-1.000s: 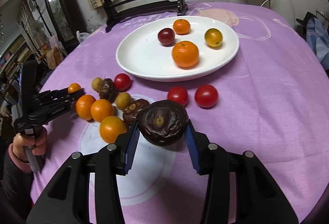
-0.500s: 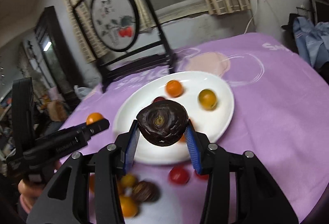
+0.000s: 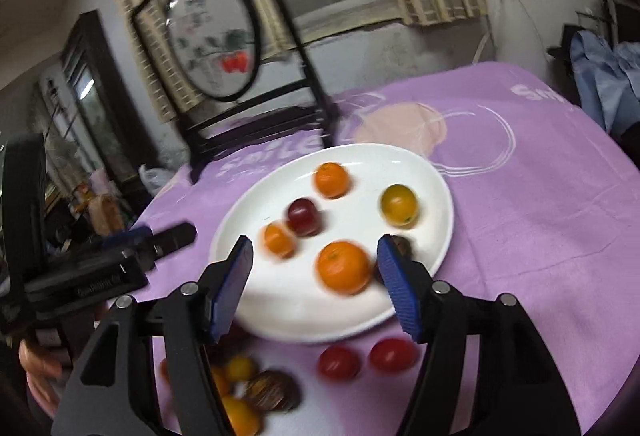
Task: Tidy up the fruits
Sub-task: 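Carry both fruits onto the white plate and open both grippers, then grasp an orange tomato with the right gripper while the left gripper grasps a tangerine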
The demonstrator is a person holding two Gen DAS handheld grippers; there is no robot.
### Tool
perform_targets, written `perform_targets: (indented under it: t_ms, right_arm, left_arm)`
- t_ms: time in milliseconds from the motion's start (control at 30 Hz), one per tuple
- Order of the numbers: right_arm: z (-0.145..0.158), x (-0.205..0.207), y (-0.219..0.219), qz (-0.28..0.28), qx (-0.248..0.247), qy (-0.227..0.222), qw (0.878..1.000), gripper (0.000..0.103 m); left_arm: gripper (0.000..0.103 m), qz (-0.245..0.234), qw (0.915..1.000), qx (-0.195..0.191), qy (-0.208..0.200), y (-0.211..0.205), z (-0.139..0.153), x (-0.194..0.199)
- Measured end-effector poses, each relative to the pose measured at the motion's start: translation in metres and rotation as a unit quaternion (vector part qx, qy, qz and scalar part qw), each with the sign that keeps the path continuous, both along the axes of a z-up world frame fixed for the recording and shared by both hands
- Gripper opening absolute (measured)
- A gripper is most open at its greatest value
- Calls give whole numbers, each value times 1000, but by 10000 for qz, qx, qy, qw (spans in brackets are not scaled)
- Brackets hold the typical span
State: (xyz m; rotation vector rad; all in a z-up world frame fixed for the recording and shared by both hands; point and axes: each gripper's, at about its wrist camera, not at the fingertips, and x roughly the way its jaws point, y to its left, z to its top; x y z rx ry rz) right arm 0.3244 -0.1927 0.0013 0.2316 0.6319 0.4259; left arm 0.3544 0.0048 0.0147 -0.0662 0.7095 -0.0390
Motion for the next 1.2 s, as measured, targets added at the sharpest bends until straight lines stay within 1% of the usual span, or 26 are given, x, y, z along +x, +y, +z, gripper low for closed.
perform_targets:
  t_ms: [33, 100, 133, 200, 233, 300, 333, 400, 433, 467, 533, 600, 667, 767, 833, 900, 1033, 1133, 1167, 1200]
  right_arm:
    - [3, -10, 7, 171, -71, -5, 9998, 65]
    - [1, -23, 19, 326, -225, 138, 9991, 65]
    - [-4, -30, 26, 419, -254, 295, 9984, 65]
    - [-13, -40, 35, 538, -313, 570, 9964, 65]
    - [-19, -45, 39, 561, -381, 744, 9949, 65]
    - [-27, -53, 47, 628, -564, 951, 9919, 65]
    - [-32, -55, 52, 681, -721, 1060, 9894, 65]
    - [-41, -56, 61, 897, -947, 1296, 9830, 65]
    - [-44, -56, 63, 957, -955, 1351, 9816, 65]
    - [-47, -57, 65, 1015, -990, 1400, 9799, 65]
    - [-50, -59, 68, 1058, -1114, 1406, 9781, 65]
    - [-52, -60, 69, 1037, -1198, 1367, 9779, 65]
    - [-53, -61, 70, 988, -1295, 1331, 9776, 64]
    - [-58, -58, 71, 1015, -1300, 1360, 9769, 58]
    - [-63, -56, 72, 1061, -1292, 1445, 9753, 51]
    - [-67, -53, 72, 1057, -1291, 1507, 9744, 49]
    - [-68, -53, 72, 1093, -1214, 1450, 9758, 44]
    - [-67, -53, 72, 1187, -1215, 1492, 9741, 38]
    - [-66, -53, 71, 1209, -1171, 1539, 9736, 38]
    - [-64, -52, 67, 1253, -1009, 1616, 9736, 38]
  left_arm:
    - [99, 63, 9999, 54, -139, 7, 4, -16]
    - [101, 154, 9993, 206, -264, 17, 5, -36]
    - [101, 278, 9988, 288, -276, 25, 1, -49]
    - [101, 427, 9983, 331, -198, 35, -6, -61]
    - [101, 525, 9981, 309, -117, 44, -12, -67]
    - [101, 709, 9972, 228, 63, 56, -21, -73]
    - [101, 757, 9969, 109, 184, 62, -24, -75]
    - [101, 701, 9968, -248, 279, 72, -27, -77]
    - [101, 695, 9959, -478, 333, 78, -28, -78]
    - [101, 736, 9947, -622, 365, 82, -28, -79]
    - [101, 907, 9928, -716, 308, 89, -27, -83]
    - [101, 1037, 9925, -596, 245, 91, -26, -85]
    - [101, 1065, 9929, -480, 226, 90, -26, -86]
    - [101, 1031, 9933, -443, 286, 89, -28, -83]
    - [101, 1009, 9936, -401, 305, 89, -29, -83]
    - [101, 1011, 9938, -340, 308, 89, -31, -82]
    - [101, 1026, 9936, -310, 368, 90, -35, -82]
    - [101, 918, 9943, -343, 425, 91, -37, -81]
    - [101, 819, 9950, -348, 444, 90, -38, -81]
    - [101, 540, 9966, -358, 500, 86, -40, -81]
